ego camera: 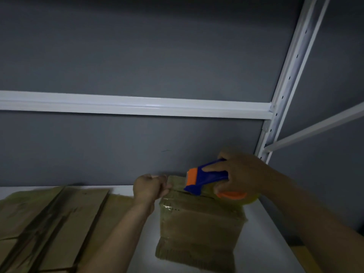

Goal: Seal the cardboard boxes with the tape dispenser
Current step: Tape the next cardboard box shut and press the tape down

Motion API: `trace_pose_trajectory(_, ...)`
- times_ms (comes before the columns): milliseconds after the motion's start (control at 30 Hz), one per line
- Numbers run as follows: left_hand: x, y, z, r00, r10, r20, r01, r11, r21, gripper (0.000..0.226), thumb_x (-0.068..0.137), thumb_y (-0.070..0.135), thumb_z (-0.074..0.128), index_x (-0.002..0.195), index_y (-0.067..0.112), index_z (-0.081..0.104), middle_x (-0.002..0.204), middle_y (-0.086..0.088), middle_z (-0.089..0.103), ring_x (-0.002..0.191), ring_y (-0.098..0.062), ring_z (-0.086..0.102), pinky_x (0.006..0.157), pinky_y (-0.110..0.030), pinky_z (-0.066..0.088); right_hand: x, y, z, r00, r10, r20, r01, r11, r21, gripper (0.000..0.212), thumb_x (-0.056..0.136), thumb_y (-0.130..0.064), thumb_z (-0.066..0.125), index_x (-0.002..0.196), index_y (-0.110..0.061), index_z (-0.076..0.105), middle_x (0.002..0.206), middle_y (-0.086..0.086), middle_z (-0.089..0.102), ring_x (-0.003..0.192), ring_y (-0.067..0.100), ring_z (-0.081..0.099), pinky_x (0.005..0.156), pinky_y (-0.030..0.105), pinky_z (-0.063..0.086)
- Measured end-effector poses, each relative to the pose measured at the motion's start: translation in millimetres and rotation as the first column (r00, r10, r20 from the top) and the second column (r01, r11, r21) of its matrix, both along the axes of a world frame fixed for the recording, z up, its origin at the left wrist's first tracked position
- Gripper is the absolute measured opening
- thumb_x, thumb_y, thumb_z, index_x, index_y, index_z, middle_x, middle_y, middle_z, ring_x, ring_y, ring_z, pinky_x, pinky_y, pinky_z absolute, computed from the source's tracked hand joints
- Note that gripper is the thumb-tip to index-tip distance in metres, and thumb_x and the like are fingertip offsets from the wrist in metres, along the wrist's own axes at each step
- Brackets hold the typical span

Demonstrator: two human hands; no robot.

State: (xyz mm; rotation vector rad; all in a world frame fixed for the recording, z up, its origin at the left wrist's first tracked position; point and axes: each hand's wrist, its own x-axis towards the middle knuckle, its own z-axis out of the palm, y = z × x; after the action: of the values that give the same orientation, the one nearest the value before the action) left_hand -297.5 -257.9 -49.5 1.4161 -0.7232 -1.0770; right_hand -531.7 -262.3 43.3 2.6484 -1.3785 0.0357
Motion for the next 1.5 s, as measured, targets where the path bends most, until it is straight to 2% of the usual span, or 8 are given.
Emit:
trace_pose_trajectory(233,12,-4,-12,0.938,-0.001,0.346,0.004,1.0,-0.007,0.018,0.086,0.01,0.067,0.069,0.002,0.065,0.057,-0.009,0.066,0.054,-0.02,0.061,0.062,-0.033,0.055,20,-6,-10,0.999,0.05,0.022,-0.05,0.998,0.025,0.057,0.082,-0.07,0.049,0.134,-0.046,0.048,0.117,-0.008,0.046,0.091,0.004,0.034,0.076,0.022,0.027)
trace_pose_trajectory(467,16,-3,-44,0.944,-0.137,0.299,0.124,0.99,0.063,0.027,0.095,0.015,0.058,0.07,0.007,0.06,0.054,-0.004,0.06,0.046,-0.011,0.053,0.046,-0.022,0.046,28,-12,-13,0.999,0.048,0.009,-0.048,0.998,0.048,0.052,0.084,-0.067,0.05,0.131,-0.044,0.053,0.111,-0.007,0.048,0.09,0.007,0.039,0.072,0.024,0.028)
trace_pose_trajectory(667,20,9,-56,0.953,-0.28,0.112,0.292,0.949,-0.117,0.037,0.089,0.046,0.06,0.12,0.025,0.055,0.113,0.004,0.063,0.105,-0.01,0.059,0.093,-0.026,0.049,27,-16,-17,0.998,0.049,0.04,-0.051,0.998,0.043,0.052,0.081,-0.07,0.052,0.127,-0.047,0.055,0.102,-0.009,0.047,0.088,0.007,0.041,0.071,0.024,0.03)
trace_pose_trajectory(800,18,18,-35,0.629,-0.576,0.522,0.655,0.755,0.042,0.079,0.091,0.051,0.054,0.154,0.027,0.012,0.155,0.0,0.025,0.141,-0.011,0.03,0.106,-0.01,0.026,29,-16,-15,0.998,0.039,0.04,-0.042,0.997,0.063,0.054,0.081,-0.068,0.053,0.128,-0.043,0.055,0.098,-0.01,0.045,0.087,0.008,0.042,0.067,0.021,0.029)
trace_pose_trajectory(900,31,-1,-18,0.203,-0.566,0.799,0.691,0.661,0.293,0.129,0.062,0.076,0.064,0.153,0.022,-0.009,0.156,0.008,-0.02,0.144,-0.007,-0.014,0.114,-0.018,0.001,31,-12,-10,0.998,0.058,0.03,-0.06,0.995,0.074,0.049,0.083,-0.063,0.056,0.126,-0.04,0.053,0.096,-0.012,0.042,0.087,0.007,0.04,0.064,0.019,0.027)
trace_pose_trajectory(1033,15,-23,-5,-0.125,-0.559,0.82,0.668,0.564,0.486,0.136,0.066,0.067,0.075,0.151,0.021,-0.021,0.153,0.009,-0.031,0.141,-0.014,-0.028,0.117,-0.033,-0.009,32,-10,-7,0.995,0.049,0.082,-0.061,0.987,0.148,0.044,0.084,-0.058,0.06,0.122,-0.037,0.058,0.098,-0.011,0.045,0.089,0.006,0.042,0.064,0.013,0.026)
trace_pose_trajectory(1233,18,-30,-13,-0.068,-0.523,0.849,0.678,0.601,0.424,0.141,0.042,0.088,0.068,0.155,0.027,0.009,0.155,0.015,0.013,0.143,-0.016,0.013,0.12,-0.033,0.016,16,-4,4,0.994,0.025,0.11,-0.041,0.988,0.146,0.048,0.083,-0.057,0.062,0.127,-0.038,0.056,0.103,-0.014,0.043,0.09,0.004,0.04,0.066,0.01,0.027)
trace_pose_trajectory(1500,51,-15,-11,-0.03,-0.531,0.847,0.631,0.647,0.428,0.145,0.041,0.084,0.068,0.155,0.027,-0.003,0.159,0.013,0.004,0.143,-0.01,0.004,0.11,-0.016,0.003,-6,3,20,0.989,0.032,0.143,-0.058,0.982,0.181,0.043,0.08,-0.053,0.068,0.121,-0.042,0.059,0.099,-0.02,0.047,0.09,0.001,0.045,0.075,0.013,0.037)
